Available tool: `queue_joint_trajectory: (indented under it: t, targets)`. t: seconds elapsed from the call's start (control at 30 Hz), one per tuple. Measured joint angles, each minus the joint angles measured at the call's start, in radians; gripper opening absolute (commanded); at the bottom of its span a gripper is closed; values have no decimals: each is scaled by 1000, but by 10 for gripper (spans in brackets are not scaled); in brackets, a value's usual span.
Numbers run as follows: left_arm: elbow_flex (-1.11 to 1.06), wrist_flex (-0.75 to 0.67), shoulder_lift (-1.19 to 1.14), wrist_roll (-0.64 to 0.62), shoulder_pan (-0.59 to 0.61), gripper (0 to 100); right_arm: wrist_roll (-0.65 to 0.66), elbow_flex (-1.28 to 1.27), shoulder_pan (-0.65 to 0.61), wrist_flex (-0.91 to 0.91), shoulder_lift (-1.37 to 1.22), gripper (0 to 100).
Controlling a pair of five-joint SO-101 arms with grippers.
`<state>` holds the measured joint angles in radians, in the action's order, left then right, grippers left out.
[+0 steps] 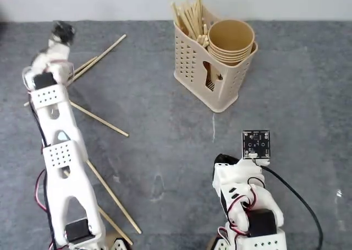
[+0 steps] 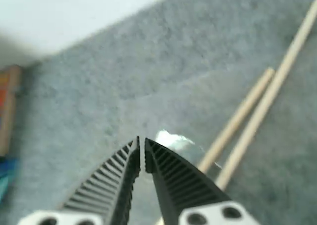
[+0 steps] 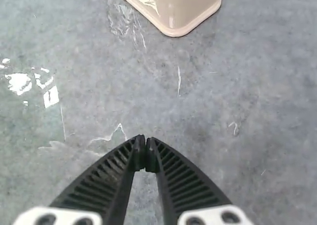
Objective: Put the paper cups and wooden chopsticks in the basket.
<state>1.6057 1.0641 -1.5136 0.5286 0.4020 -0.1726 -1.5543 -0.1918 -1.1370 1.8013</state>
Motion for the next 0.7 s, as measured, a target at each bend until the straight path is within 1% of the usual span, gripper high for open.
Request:
queue_joint_trajectory:
  t: [0.17, 0.3, 0.4, 0.5, 0.7]
  targets:
    - [0, -20, -77, 121, 0, 14, 0, 0, 0, 0, 0, 14]
    - [3, -21, -91, 166, -2, 13, 0, 0, 0, 0, 0, 14]
    - [12, 32, -87, 180, -5, 13, 0, 0, 0, 0, 0, 14]
    - [14, 150, -54, 180, -17, 13, 0, 0, 0, 0, 0, 14]
    - [12, 523, 61, 176, -87, 13, 0, 0, 0, 0, 0, 14]
